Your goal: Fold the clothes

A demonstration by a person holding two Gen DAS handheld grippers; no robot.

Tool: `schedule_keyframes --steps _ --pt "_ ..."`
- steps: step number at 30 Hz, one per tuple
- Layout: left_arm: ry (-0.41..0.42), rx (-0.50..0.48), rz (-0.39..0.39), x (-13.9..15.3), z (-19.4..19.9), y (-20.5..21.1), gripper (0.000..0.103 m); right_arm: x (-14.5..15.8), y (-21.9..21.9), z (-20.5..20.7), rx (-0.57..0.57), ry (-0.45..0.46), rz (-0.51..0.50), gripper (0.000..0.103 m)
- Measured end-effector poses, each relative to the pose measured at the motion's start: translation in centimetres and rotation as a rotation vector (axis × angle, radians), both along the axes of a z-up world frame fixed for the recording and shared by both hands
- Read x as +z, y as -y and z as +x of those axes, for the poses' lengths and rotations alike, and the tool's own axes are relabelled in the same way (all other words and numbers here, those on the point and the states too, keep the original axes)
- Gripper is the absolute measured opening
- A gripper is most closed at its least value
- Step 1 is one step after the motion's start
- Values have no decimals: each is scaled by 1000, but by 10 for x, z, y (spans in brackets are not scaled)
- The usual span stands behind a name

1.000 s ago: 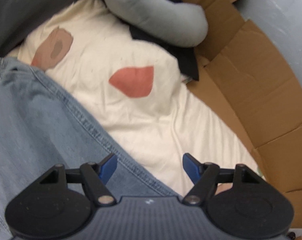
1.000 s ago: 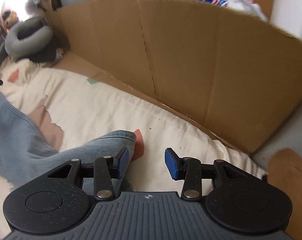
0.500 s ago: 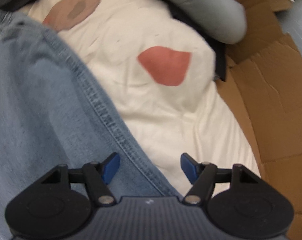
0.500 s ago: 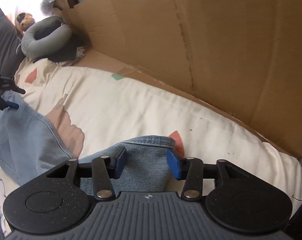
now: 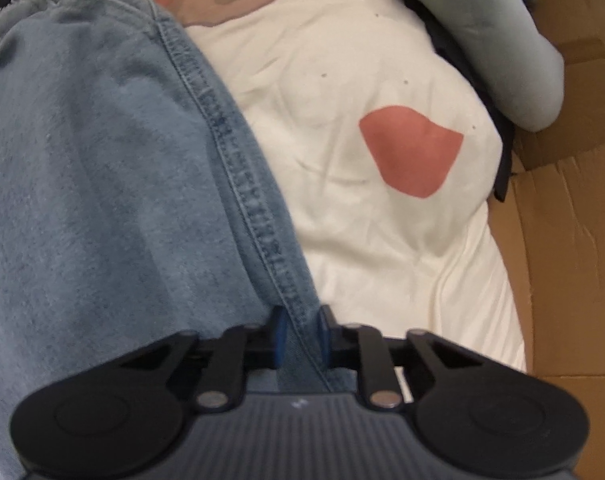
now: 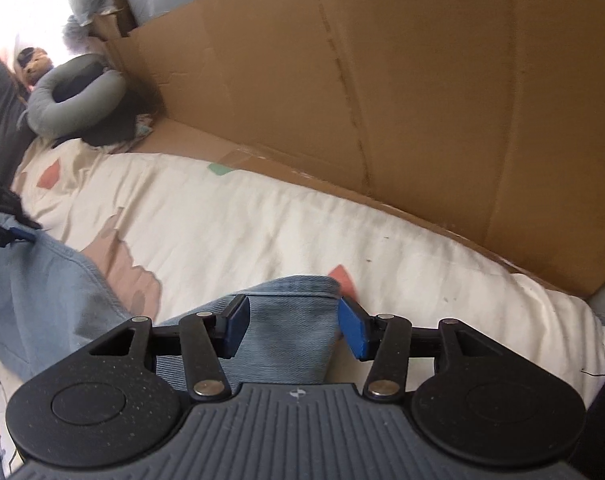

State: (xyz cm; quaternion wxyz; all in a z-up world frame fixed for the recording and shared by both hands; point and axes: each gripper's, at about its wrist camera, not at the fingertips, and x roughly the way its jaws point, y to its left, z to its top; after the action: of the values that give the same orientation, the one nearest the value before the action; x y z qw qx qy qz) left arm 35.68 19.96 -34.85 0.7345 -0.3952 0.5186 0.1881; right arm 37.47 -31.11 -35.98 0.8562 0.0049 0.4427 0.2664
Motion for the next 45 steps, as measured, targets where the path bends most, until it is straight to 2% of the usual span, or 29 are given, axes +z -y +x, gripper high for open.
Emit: schedule_keyframes --steps 6,11,12,13,14,15,16,17,24,28,33,35,36,37,38,40,45 --pt "62 9 -25 11 -2 -3 3 -4 8 5 -44 -43 13 56" --pt "123 -6 -30 28 7 -3 3 -7 8 7 -41 -81 38 53" --pt "135 -9 -31 31 9 -3 3 -8 6 7 -31 -89 46 46" --pt "148 -12 -32 34 11 -3 3 -8 4 7 -22 -97 54 26" --pt "160 -16 -33 37 13 -3 3 -8 3 7 -15 -101 61 14" --pt "171 -19 -34 40 15 -3 3 -6 2 7 -16 -95 66 12" --pt "171 -21 -31 41 18 -2 3 -3 2 7 -19 -82 69 3" --pt "173 -22 -31 41 20 -3 3 1 2 7 -23 -69 72 3" --pt "171 -22 -35 27 30 -3 3 39 9 7 -123 61 77 2" --pt "149 -17 -30 11 36 -2 4 56 11 3 -176 119 44 2" --pt "146 -48 -22 9 41 2 13 51 -2 10 -186 91 -44 5" --pt "146 -64 -18 10 43 4 17 47 0 13 -197 82 -12 10" --pt "147 -72 -17 10 44 5 22 46 5 13 -207 76 39 15" --pt "147 -80 -15 10 45 6 29 47 8 14 -217 73 63 32" --pt "148 -88 -13 11 46 7 33 47 10 13 -228 84 59 41" --pt "156 -105 -1 16 45 11 42 44 15 16 -257 98 27 44" --pt "172 -129 7 21 39 20 42 30 31 30 -332 89 -60 44"
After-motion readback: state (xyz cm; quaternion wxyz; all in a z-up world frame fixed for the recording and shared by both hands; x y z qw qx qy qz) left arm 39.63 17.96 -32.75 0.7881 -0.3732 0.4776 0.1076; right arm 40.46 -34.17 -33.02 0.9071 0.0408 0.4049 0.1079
